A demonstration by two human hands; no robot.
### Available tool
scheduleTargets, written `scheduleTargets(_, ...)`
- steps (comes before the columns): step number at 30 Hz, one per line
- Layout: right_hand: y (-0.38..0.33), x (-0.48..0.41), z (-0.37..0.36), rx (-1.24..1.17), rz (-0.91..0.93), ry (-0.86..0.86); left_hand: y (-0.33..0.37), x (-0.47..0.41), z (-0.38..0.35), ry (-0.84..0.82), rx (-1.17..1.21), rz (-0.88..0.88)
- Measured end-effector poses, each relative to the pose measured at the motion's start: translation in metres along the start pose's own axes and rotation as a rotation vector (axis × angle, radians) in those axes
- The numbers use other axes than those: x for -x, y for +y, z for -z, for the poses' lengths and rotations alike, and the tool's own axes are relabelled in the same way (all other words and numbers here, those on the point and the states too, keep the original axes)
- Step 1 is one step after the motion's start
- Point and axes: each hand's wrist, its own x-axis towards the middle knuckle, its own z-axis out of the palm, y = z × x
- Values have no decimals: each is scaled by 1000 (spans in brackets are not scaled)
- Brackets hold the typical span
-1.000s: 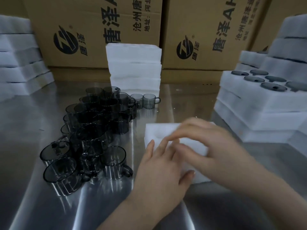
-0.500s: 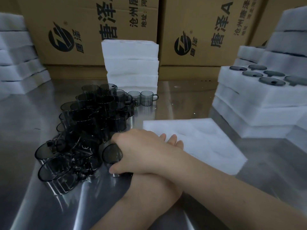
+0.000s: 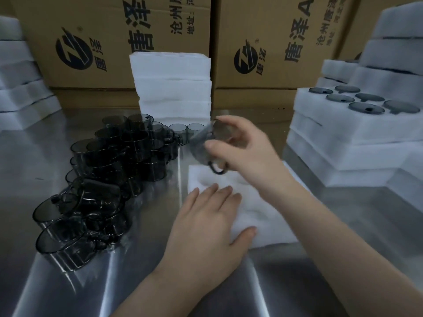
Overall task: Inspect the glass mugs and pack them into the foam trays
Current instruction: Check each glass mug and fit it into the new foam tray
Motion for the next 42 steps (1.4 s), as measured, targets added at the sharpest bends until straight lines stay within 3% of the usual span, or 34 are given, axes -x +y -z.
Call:
scheduleTargets(2,5,-4,22,-94,-50,10,-11,2,6,224,-35,98)
scheduleTargets(6,20,-8,52,-186,-189,-34,-5,-5,12,217,93,122)
scheduleTargets(10,29,-6,52,-106,-269,-142,-14,-6,17,227,123,150)
scheduleTargets(18,17,-3,42,-20,-238,-338,-27,-12,26,370,357,238)
scheduleTargets(24,15,-12,30,-26,-312,-427,-48,-23,31,61,159,207)
scheduleTargets(28,16,-24,28,-107,-366,-506,-54,-35,44,11,173,253)
scheduleTargets(32,21,-32,23,-182,-292,-447,-58,-60,54,157,459,305)
scheduleTargets(35,30,-32,18,-241,-206,-386,-55,-78,49,86,598,192)
scheduleTargets(42,48,-29,18,-166,-65,-196,-51,-91,19,331,614,88)
